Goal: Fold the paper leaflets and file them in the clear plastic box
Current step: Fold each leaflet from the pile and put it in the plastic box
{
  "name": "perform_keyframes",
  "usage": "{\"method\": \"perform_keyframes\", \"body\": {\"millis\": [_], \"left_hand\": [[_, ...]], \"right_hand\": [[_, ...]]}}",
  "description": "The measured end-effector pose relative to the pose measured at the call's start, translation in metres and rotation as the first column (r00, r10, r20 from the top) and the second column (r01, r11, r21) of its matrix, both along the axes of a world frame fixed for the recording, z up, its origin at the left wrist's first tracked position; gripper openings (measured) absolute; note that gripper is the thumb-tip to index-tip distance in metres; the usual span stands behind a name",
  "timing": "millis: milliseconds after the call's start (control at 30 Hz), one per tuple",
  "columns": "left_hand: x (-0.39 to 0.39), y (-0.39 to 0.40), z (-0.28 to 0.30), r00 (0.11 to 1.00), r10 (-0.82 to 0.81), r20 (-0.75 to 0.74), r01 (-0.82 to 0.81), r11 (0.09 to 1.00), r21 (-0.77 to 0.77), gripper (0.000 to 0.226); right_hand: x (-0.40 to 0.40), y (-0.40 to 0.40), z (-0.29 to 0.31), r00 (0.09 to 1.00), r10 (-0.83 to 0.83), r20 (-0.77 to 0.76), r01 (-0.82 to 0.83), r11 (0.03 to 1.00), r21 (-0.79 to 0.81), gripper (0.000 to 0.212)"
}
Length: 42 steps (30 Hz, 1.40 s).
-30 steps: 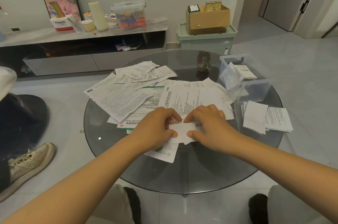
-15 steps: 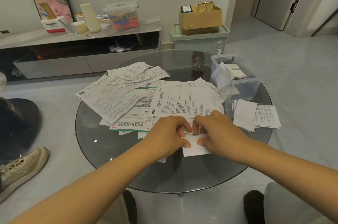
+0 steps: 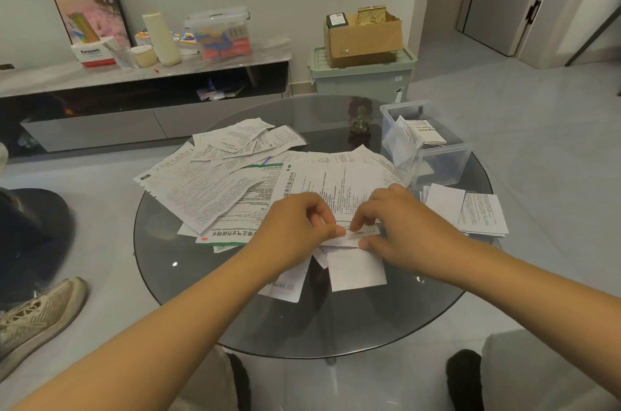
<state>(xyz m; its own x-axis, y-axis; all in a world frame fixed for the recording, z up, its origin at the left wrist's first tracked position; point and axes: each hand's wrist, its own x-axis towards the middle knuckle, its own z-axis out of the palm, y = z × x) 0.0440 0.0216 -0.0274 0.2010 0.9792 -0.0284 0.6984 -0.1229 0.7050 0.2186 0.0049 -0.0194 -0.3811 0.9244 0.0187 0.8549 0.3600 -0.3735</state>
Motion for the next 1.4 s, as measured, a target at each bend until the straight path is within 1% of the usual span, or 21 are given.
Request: {"method": "perform_keyframes", "body": {"millis": [67,133,233,300,367,500,567,600,667,767,867,967,1067,1133,1200,1233,1333,1400], "left_hand": [[0.003,0.005,0.000,1.000,0.005,-0.028,-0.002,0.995,0.102,0.014],[0.006,0.011,-0.001,0.996,-0.025,-0.090,0.038,0.988,0.147,0.009],[0.010,0.021,-0.008,0.969,-0.121,-0.215,0.152,0.979,0.135,0.028],[0.013,0.025,-0.011,0.946,-0.188,-0.263,0.223,0.969,0.109,0.033],[0.017,0.027,-0.012,0.926,-0.209,-0.315,0.253,0.962,0.106,0.032],[0.022,0.030,-0.007,0.870,-0.196,-0.453,0.304,0.936,0.179,0.029],[0.023,0.030,-0.005,0.854,-0.189,-0.484,0.325,0.922,0.213,0.026],[0.022,0.029,-0.005,0.861,-0.189,-0.472,0.321,0.922,0.217,0.025],[0.018,0.027,-0.004,0.904,-0.194,-0.380,0.282,0.940,0.190,0.021],[0.003,0.024,-0.004,0.961,-0.180,-0.210,0.213,0.966,0.147,0.014],[-0.015,0.020,-0.002,0.979,-0.183,-0.086,0.192,0.975,0.114,0.014],[-0.028,0.012,0.000,0.974,-0.214,-0.070,0.219,0.973,0.076,0.011],[-0.032,0.006,-0.001,0.983,-0.173,-0.064,0.178,0.981,0.083,0.018],[-0.035,0.004,-0.001,0.994,-0.105,0.025,0.104,0.994,0.041,0.012],[-0.039,0.004,0.000,0.992,-0.016,0.126,0.020,1.000,-0.025,0.004],[-0.042,0.005,-0.001,0.991,0.027,0.132,-0.024,0.999,-0.028,0.010],[-0.045,0.007,-0.005,0.989,0.149,0.002,-0.149,0.988,0.050,0.018],[-0.047,0.009,-0.007,0.980,0.199,-0.022,-0.196,0.976,0.098,0.031]], "right_hand": [[-0.001,0.002,0.004,1.000,-0.010,-0.003,0.010,1.000,0.016,0.019],[-0.003,0.004,0.006,1.000,-0.025,-0.015,0.025,1.000,0.010,0.019],[-0.006,0.009,0.007,0.998,-0.069,-0.013,0.069,0.997,0.021,0.019],[-0.007,0.013,0.007,0.996,-0.084,0.031,0.083,0.996,0.042,0.022],[-0.007,0.017,0.005,0.992,-0.097,0.079,0.093,0.994,0.053,0.025],[-0.007,0.020,0.003,0.980,-0.089,0.178,0.080,0.995,0.059,0.031],[-0.006,0.020,0.006,0.975,-0.091,0.201,0.083,0.995,0.049,0.035],[-0.005,0.019,0.008,0.975,-0.095,0.202,0.088,0.995,0.043,0.037],[-0.003,0.019,0.012,0.975,-0.098,0.200,0.090,0.995,0.050,0.038],[0.000,0.019,0.017,0.977,-0.099,0.189,0.084,0.993,0.087,0.025],[0.000,0.021,0.015,0.985,-0.081,0.152,0.062,0.991,0.121,0.016],[-0.007,0.022,0.011,0.999,-0.007,0.035,0.004,0.997,0.082,0.010],[-0.019,0.025,0.012,0.994,0.064,-0.085,-0.059,0.996,0.060,0.009],[-0.022,0.029,0.012,0.992,0.033,-0.126,-0.026,0.998,0.061,0.019],[-0.023,0.033,0.011,0.992,-0.033,-0.122,0.041,0.998,0.058,0.038],[-0.025,0.036,0.009,0.992,-0.052,-0.115,0.061,0.995,0.076,0.048],[-0.031,0.043,0.003,0.996,-0.061,-0.070,0.074,0.975,0.211,0.066],[-0.038,0.046,-0.002,0.998,-0.050,-0.048,0.062,0.957,0.285,0.073]]}}
